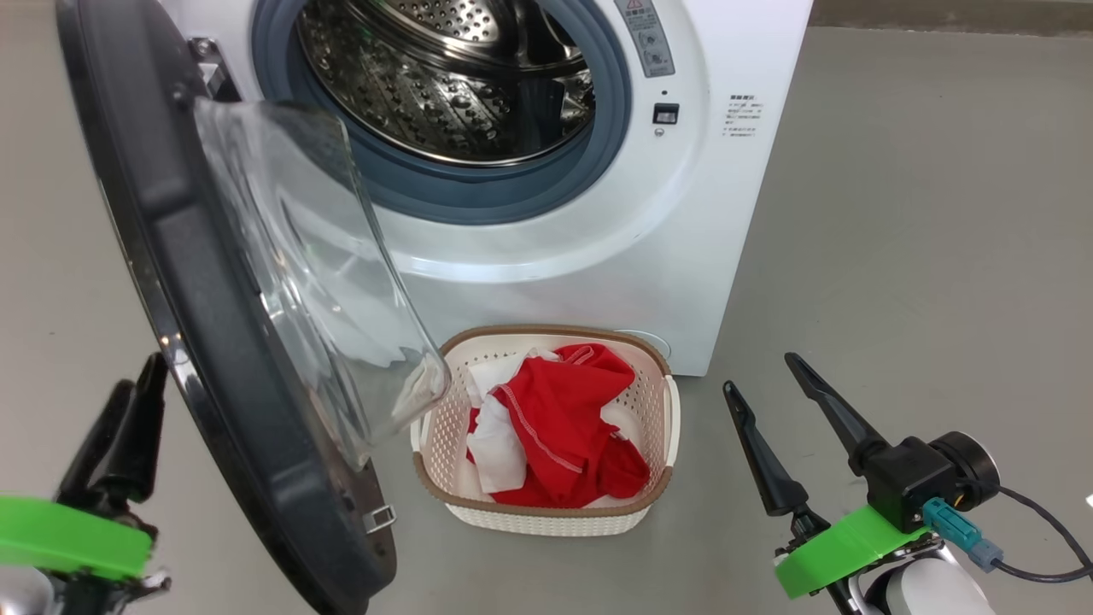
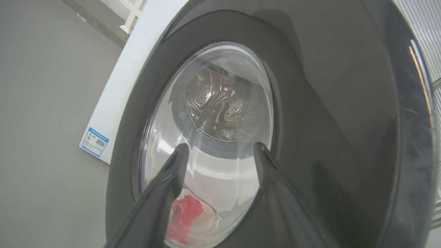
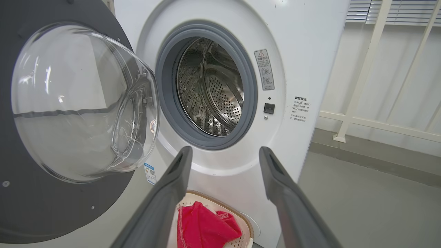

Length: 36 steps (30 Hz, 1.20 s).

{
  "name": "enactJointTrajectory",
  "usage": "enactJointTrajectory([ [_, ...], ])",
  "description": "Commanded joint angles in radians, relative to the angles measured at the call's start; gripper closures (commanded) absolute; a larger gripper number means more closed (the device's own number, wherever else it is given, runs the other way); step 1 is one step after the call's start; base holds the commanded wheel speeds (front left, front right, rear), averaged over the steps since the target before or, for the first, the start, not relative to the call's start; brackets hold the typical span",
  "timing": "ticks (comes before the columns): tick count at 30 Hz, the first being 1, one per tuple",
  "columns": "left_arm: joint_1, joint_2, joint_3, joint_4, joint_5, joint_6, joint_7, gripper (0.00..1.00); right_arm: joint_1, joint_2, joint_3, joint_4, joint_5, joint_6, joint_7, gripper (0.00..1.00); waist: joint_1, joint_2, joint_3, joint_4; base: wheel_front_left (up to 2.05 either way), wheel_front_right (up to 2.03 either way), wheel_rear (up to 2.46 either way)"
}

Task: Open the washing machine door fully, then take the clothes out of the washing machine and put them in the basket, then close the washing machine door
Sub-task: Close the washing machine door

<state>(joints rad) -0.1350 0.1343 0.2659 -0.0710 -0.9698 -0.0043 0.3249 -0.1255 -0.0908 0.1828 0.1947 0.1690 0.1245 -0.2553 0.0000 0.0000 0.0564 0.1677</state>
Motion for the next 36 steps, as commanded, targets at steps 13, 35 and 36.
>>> enactJointTrajectory([
  [13,0.052,0.041,-0.062,0.044,0.434,-0.059,-0.439,0.00,-0.025,0.006,0.020,-0.028,0.005,0.006,-0.006,0.00,0.0000,0.0000,0.003,0.005,0.00,0.00,0.00],
  [35,0.150,-0.047,-0.090,0.124,0.597,0.003,-0.586,0.00,-0.001,0.011,0.024,-0.025,0.009,0.006,-0.006,0.00,0.0000,0.0000,-0.022,0.004,0.00,0.00,0.00],
  [36,0.151,-0.051,-0.090,0.121,0.601,0.006,-0.586,0.00,0.000,0.011,0.025,-0.025,0.008,0.006,-0.006,0.00,0.0000,0.0000,-0.022,0.005,0.00,0.00,0.00],
])
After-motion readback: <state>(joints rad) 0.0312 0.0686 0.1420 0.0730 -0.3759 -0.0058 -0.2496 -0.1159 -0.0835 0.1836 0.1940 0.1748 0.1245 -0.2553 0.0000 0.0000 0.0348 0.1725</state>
